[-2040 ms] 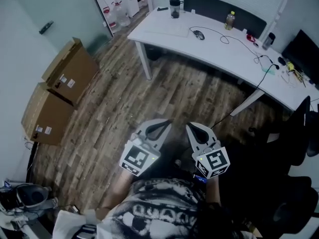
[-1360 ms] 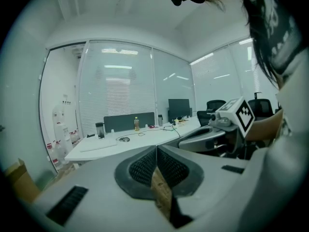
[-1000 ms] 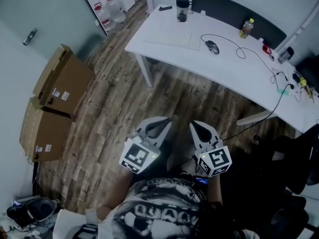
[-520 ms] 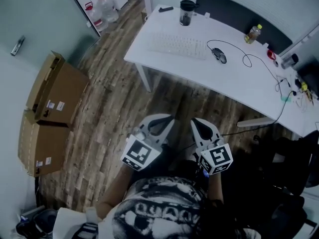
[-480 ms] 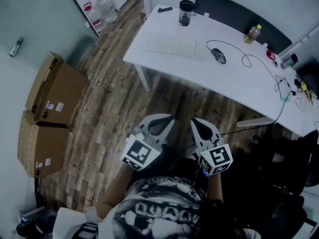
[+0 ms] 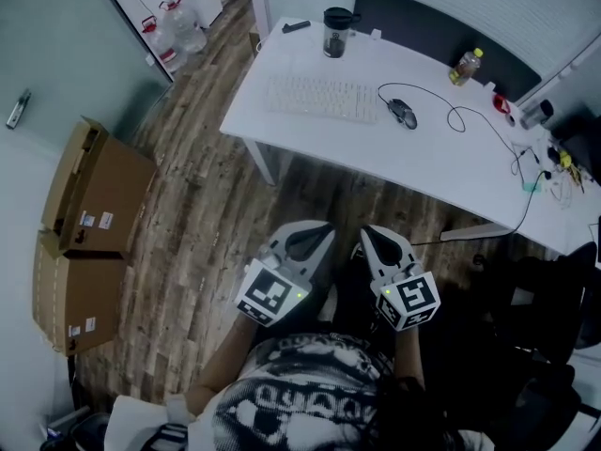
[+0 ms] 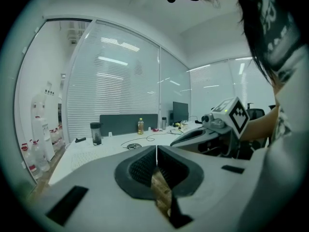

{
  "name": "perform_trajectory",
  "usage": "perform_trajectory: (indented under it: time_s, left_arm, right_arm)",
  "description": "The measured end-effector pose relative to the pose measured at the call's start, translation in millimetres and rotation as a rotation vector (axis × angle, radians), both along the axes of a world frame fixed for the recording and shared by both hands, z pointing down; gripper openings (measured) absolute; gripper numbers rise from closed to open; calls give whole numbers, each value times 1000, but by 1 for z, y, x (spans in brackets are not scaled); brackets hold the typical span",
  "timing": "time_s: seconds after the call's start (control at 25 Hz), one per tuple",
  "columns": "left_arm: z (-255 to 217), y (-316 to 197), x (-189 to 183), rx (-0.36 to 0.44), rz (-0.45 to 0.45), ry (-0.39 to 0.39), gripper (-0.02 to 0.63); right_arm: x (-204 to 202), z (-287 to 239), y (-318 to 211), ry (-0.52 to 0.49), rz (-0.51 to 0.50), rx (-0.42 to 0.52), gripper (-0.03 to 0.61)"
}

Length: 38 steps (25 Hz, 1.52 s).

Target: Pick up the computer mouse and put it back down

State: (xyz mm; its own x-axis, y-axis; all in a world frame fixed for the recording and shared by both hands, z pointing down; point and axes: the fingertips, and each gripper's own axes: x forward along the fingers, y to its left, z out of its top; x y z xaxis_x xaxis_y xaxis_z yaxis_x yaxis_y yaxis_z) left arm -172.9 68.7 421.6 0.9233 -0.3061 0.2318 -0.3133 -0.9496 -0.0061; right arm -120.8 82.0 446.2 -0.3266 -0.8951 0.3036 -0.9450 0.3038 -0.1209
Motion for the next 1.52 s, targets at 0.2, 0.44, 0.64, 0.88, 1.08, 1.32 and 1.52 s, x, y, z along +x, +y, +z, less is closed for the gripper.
perform_trajectory:
  time_s: [0.2, 0.44, 0.64, 0.88, 1.08, 1.32, 1.52]
  left_arm:
    - [7, -18, 25, -5, -14, -21, 5]
    - [15, -57, 75, -13, -59, -43, 5]
    - [10, -96, 128, 8, -108, -47, 5]
    - [14, -131, 174, -5, -168, -60, 5]
    - [17, -153, 197, 2, -206, -76, 5]
    - [13, -172, 212, 16, -249, -86, 5]
    - [17, -178, 211, -2, -312, -93, 5]
  right_arm:
    - [28, 6, -22, -19, -8, 3, -3]
    - [81, 10, -67, -32, -48, 4, -3]
    - [135, 14, -111, 2, -112, -5, -3]
    - [194, 37, -155, 12, -140, -50, -3]
    - [231, 59, -195, 28, -152, -76, -3]
    - [278, 100, -250, 93, -121, -160, 108]
    - [298, 142, -283, 113, -111, -233, 189]
